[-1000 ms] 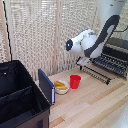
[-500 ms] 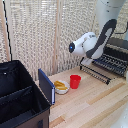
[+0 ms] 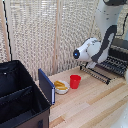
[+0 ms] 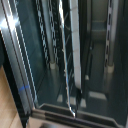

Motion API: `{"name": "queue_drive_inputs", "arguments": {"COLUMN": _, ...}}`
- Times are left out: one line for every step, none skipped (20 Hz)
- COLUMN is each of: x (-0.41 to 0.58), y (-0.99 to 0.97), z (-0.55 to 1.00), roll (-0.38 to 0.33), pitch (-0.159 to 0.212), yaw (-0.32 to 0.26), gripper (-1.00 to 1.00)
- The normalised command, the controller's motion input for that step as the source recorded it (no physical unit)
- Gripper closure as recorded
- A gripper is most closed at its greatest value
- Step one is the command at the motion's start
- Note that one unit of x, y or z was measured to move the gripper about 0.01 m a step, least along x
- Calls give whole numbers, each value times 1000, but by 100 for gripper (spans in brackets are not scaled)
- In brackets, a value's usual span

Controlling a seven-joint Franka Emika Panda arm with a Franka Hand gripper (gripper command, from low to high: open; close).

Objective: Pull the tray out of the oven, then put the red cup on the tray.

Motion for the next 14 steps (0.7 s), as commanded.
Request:
{"name": "queue_drive_inputs", "arguments": {"x": 0, "y": -649, "z": 51, "roll": 72, "pitch": 92, "yaw": 170, "gripper": -100}}
{"name": "queue_drive_inputs", "arguments": {"x": -9, "y": -651, "z": 74, "roll": 77, "pitch": 79, "yaw": 156, "gripper": -100}}
{"name": "queue_drive_inputs", "arguments": {"x": -43, "y": -631, "z": 91, "roll": 76, "pitch": 63, "yaw": 152, "gripper": -100}}
{"name": "queue_drive_inputs", "arguments": {"x": -51, "y": -634, "z": 157, "roll": 75, "pitch": 45, "yaw": 134, "gripper": -100}}
{"name": "queue_drive_inputs", "arguments": {"x": -34, "y": -603, "z": 157, "roll": 78, "pitch": 39, "yaw": 131, "gripper": -100}}
{"name": "queue_drive_inputs", "arguments": {"x": -11, "y": -594, "z": 163, "roll": 86, "pitch": 33, "yaw": 121, "gripper": -100}}
{"name": "queue_drive_inputs", "arguments": {"x": 0, "y": -580, "z": 166, "roll": 101, "pitch": 21, "yaw": 93, "gripper": -100}}
{"name": "queue_drive_inputs", "arguments": {"x": 0, "y": -549, "z": 169, "roll": 100, "pitch": 12, "yaw": 70, "gripper": -100}}
{"name": "queue_drive_inputs", "arguments": {"x": 0, "y": -506, "z": 131, "roll": 97, "pitch": 0, "yaw": 47, "gripper": -100}}
{"name": "queue_drive_inputs", "arguments": {"x": 0, "y": -486, "z": 77, "roll": 99, "pitch": 0, "yaw": 33, "gripper": -100}}
{"name": "queue_drive_inputs", "arguments": {"x": 23, "y": -417, "z": 66, "roll": 92, "pitch": 2, "yaw": 6, "gripper": -100}}
{"name": "queue_drive_inputs", "arguments": {"x": 91, "y": -386, "z": 26, "roll": 114, "pitch": 17, "yaw": 0, "gripper": -100}}
{"name": "queue_drive_inputs", "arguments": {"x": 117, "y": -340, "z": 0, "roll": 133, "pitch": 30, "yaw": 0, "gripper": -100}}
{"name": "queue_drive_inputs", "arguments": {"x": 134, "y": -297, "z": 0, "roll": 123, "pitch": 51, "yaw": 0, "gripper": -100}}
